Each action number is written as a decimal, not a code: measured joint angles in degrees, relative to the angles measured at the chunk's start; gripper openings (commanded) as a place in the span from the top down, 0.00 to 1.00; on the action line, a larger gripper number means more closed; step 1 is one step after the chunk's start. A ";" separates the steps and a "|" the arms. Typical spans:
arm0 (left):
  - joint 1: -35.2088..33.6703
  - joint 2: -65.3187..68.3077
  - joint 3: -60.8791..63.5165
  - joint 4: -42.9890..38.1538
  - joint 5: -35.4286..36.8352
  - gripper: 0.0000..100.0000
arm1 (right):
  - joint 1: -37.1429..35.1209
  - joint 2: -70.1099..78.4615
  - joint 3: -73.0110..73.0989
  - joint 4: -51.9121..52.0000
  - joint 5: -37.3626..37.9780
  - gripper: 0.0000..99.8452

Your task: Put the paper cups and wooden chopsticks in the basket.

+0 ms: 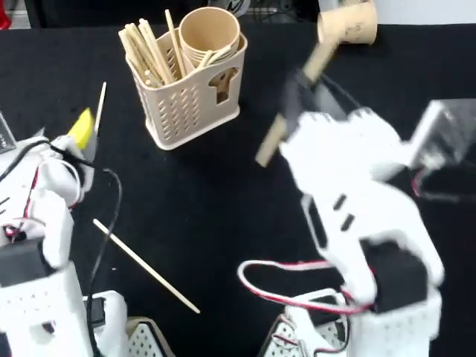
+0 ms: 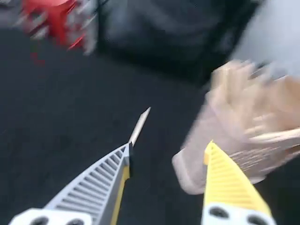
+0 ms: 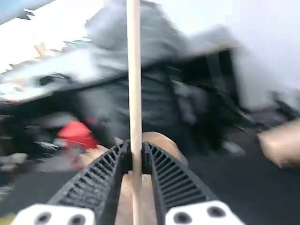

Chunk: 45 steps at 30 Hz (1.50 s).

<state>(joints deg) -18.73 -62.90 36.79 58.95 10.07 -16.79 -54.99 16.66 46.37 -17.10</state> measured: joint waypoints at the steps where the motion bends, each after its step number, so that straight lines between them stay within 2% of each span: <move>1: -1.49 0.09 2.64 -0.26 -0.97 0.75 | -2.81 1.93 -1.05 -3.52 0.62 0.99; 6: -4.48 -0.18 11.43 -0.53 -3.87 0.75 | -13.36 10.81 -0.35 -24.97 8.35 0.99; 9: -4.66 -0.26 14.77 -0.53 -4.04 0.75 | -15.21 17.67 5.19 -39.12 12.40 0.99; 14: -5.89 -0.35 17.67 2.02 -4.04 0.75 | -15.91 26.20 16.53 -62.51 13.89 0.99; 17: -7.21 -0.35 19.43 2.37 -4.22 0.75 | -17.05 30.42 21.45 -71.21 13.98 0.99; 24: -10.11 -0.35 28.84 -6.59 -4.22 0.75 | -17.05 38.68 26.11 -86.95 16.00 0.99; 31: -10.11 -0.35 29.36 -7.47 -4.22 0.75 | -16.97 39.56 26.20 -94.95 17.41 0.99; 43: -10.11 -0.35 30.24 -7.56 -4.22 0.75 | -15.82 47.91 26.46 -95.82 17.49 0.99; 45: -10.11 -0.35 30.51 -7.56 -4.22 0.75 | -15.65 50.73 26.81 -95.47 19.69 0.98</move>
<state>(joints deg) -28.84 -63.25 67.30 51.38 5.85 -32.44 -4.26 43.47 -49.10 2.59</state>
